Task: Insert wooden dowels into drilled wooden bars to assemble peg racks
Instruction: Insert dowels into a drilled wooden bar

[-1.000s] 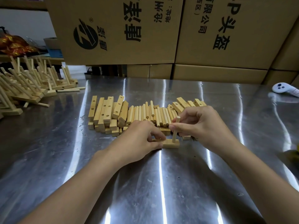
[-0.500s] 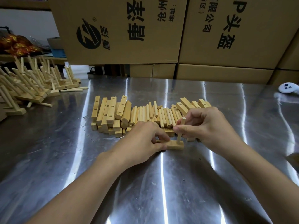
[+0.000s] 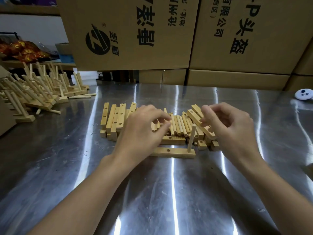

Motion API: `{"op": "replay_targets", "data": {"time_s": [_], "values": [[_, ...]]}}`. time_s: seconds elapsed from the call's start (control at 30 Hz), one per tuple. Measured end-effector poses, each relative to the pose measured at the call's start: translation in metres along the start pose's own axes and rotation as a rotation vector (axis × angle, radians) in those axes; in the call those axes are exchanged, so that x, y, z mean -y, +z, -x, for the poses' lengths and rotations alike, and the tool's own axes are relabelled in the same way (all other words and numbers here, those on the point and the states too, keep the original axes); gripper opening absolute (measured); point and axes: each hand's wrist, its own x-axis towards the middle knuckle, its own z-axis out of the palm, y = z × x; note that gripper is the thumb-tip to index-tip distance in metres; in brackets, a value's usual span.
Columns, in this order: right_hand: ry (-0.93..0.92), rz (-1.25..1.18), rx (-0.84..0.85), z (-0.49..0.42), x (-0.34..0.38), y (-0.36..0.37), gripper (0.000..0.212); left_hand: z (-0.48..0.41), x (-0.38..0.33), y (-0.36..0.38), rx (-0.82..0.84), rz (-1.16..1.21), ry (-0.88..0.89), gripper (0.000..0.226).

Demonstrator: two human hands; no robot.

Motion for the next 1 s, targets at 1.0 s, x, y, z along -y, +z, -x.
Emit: {"op": "replay_targets", "data": {"time_s": [1.0], "values": [[0.0, -0.348, 0.039, 0.024, 0.022, 0.019, 0.034, -0.015, -0.006, -0.017, -0.068, 1.228, -0.537, 0.015]]}}
